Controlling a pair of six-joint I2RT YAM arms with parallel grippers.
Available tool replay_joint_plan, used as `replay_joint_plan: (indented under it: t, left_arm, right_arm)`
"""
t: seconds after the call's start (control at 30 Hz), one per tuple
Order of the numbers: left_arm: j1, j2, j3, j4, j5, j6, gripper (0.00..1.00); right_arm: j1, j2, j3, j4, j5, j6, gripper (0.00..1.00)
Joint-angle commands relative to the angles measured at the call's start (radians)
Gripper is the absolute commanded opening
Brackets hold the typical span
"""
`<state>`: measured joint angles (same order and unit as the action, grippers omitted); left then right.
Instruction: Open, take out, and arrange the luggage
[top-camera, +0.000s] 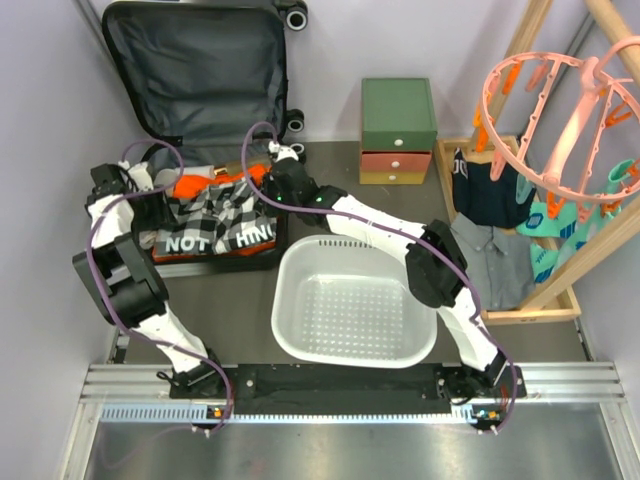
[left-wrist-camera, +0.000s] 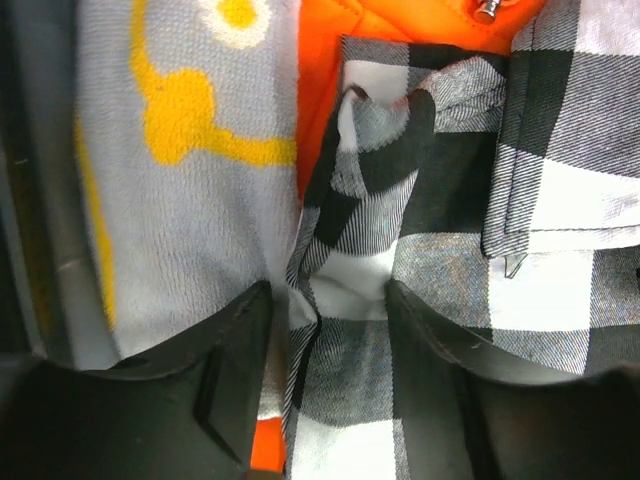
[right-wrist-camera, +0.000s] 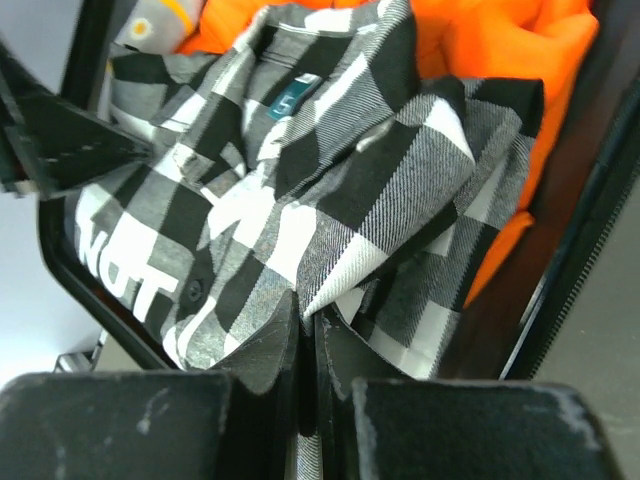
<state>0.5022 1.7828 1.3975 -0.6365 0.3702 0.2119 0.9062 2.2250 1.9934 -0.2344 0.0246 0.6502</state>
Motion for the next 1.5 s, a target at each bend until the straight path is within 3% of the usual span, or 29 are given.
replay_joint_plan:
  t: [0.0, 0.07, 0.2, 0.27, 0.37, 0.77, 1.03, 1.13, 1.17, 1.23, 1.27, 1.47]
  left_arm:
    - [-0.004, -0.098, 0.008, 0.009, -0.05, -0.011, 0.57]
    - [-0.005, -0.137, -0.009, 0.018, -0.054, 0.0, 0.6]
    - [-0.005, -0.155, -0.031, 0.005, -0.034, 0.032, 0.58]
    - [-0.004, -0.148, -0.046, -0.018, -0.037, 0.056, 0.52]
    - [-0.004, -0.126, -0.071, -0.037, -0.065, 0.084, 0.51]
    - [-0.07, -0.074, -0.074, -0.081, 0.027, 0.089, 0.49]
    - [-0.077, -0.056, -0.08, -0.101, 0.007, 0.109, 0.51]
    - [-0.079, -0.046, -0.077, -0.118, 0.01, 0.112, 0.5]
    - [-0.077, -0.049, -0.075, -0.123, 0.024, 0.113, 0.49]
    - [-0.077, -0.069, -0.074, -0.135, 0.056, 0.118, 0.49]
    - [-0.076, -0.078, -0.072, -0.138, 0.059, 0.119, 0.5]
    - [-0.067, -0.16, -0.066, -0.109, 0.038, 0.057, 0.53]
  right_arm:
    - [-0.009, -0.001, 0.012, -0.016, 0.044, -0.01, 0.0]
    - [-0.009, 0.008, 0.024, -0.034, 0.077, -0.023, 0.01]
    - [-0.009, 0.041, 0.068, -0.1, 0.107, -0.03, 0.31]
    - [-0.009, 0.062, 0.091, -0.124, 0.116, -0.032, 0.36]
    - [-0.009, 0.073, 0.094, -0.144, 0.12, -0.03, 0.48]
    - [-0.009, 0.185, 0.205, -0.169, 0.032, -0.02, 0.59]
    - [-0.009, 0.255, 0.268, -0.126, -0.052, 0.009, 0.57]
    - [-0.009, 0.265, 0.275, -0.076, -0.106, 0.028, 0.31]
    - [-0.009, 0.268, 0.28, -0.072, -0.115, 0.031, 0.17]
    - [-0.01, 0.262, 0.277, -0.066, -0.126, 0.037, 0.04]
    - [-0.01, 0.243, 0.271, -0.062, -0.126, 0.037, 0.0]
    - [-0.039, 0.106, 0.176, -0.043, -0.081, 0.023, 0.0]
